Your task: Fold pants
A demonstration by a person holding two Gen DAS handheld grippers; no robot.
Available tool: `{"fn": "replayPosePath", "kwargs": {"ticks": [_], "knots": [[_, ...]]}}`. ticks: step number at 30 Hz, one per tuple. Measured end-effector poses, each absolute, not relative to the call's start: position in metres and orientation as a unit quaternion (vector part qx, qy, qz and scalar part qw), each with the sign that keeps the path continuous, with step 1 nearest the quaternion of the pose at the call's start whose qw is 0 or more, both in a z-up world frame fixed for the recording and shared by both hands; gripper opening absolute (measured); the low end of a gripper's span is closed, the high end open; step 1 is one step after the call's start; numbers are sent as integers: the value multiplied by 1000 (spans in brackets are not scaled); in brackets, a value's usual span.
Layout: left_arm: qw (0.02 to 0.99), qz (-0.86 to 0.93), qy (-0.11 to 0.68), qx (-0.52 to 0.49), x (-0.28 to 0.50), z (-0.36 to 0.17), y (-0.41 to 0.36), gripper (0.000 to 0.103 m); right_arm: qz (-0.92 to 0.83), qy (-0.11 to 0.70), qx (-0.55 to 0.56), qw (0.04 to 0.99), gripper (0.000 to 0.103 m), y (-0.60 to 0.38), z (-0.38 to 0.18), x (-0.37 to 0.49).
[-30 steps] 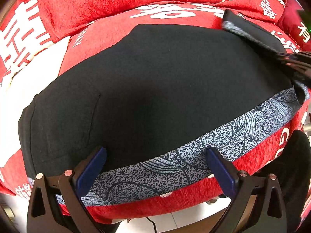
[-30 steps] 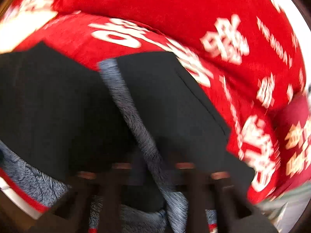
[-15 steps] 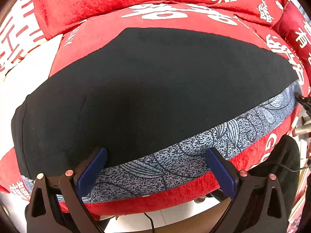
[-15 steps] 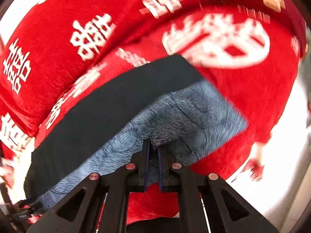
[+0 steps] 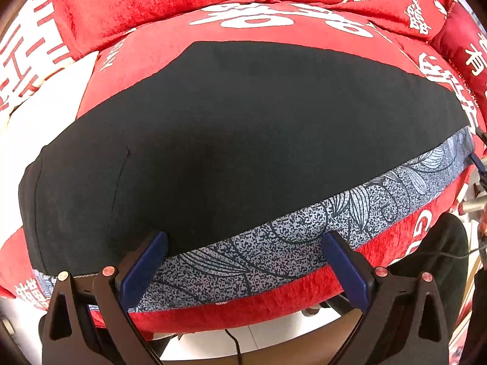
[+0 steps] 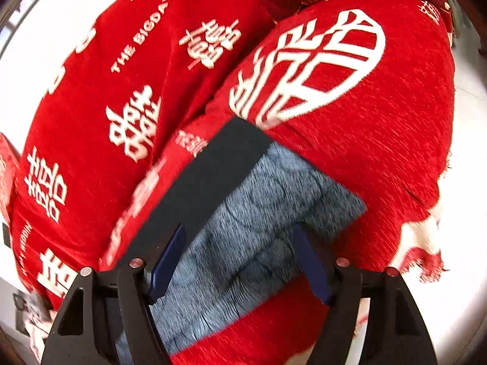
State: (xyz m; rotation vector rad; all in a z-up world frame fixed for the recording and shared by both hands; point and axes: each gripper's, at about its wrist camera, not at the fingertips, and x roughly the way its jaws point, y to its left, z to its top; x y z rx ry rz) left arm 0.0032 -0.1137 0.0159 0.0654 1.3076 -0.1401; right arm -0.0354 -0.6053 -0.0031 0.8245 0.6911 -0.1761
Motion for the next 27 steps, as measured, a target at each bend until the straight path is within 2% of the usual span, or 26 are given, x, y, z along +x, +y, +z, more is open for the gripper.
{"fn": "replayPosePath", "kwargs": {"ticks": [1, 4, 5, 6, 7, 13, 15, 21, 25, 26, 27], "knots": [[791, -64, 608, 30, 3, 16, -113, 102, -83, 335, 401, 849, 73, -607, -7, -29], [791, -62, 608, 30, 3, 16, -115, 102, -97, 333, 411, 843, 58, -613, -10, -22], [791, -61, 608, 31, 2, 16, -115, 102, -98, 332, 415, 841, 44, -615, -9, -21], [791, -61, 608, 31, 2, 16, -115, 102, -94, 331, 416, 842, 12, -616, -7, -22], [791, -60, 608, 31, 2, 16, -115, 102, -94, 338, 412, 841, 6, -616, -6, -20], [801, -57, 595, 26, 2, 29, -114, 102, -101, 281, 346, 890, 6, -590, 70, -53], [803, -62, 592, 26, 2, 30, -115, 102, -116, 277, 323, 898, 6, -581, 79, -62], [789, -66, 610, 41, 2, 15, -117, 102, -169, 400, 315, 844, 6, -599, -3, -31], [797, -66, 600, 31, -3, 25, -110, 102, -182, 385, 296, 855, 7, -593, 7, -37], [798, -63, 599, 30, -3, 26, -110, 102, -190, 388, 289, 854, 11, -592, 11, -38], [800, -60, 597, 30, -2, 27, -109, 102, -215, 400, 281, 846, 27, -593, 15, -39]]}}
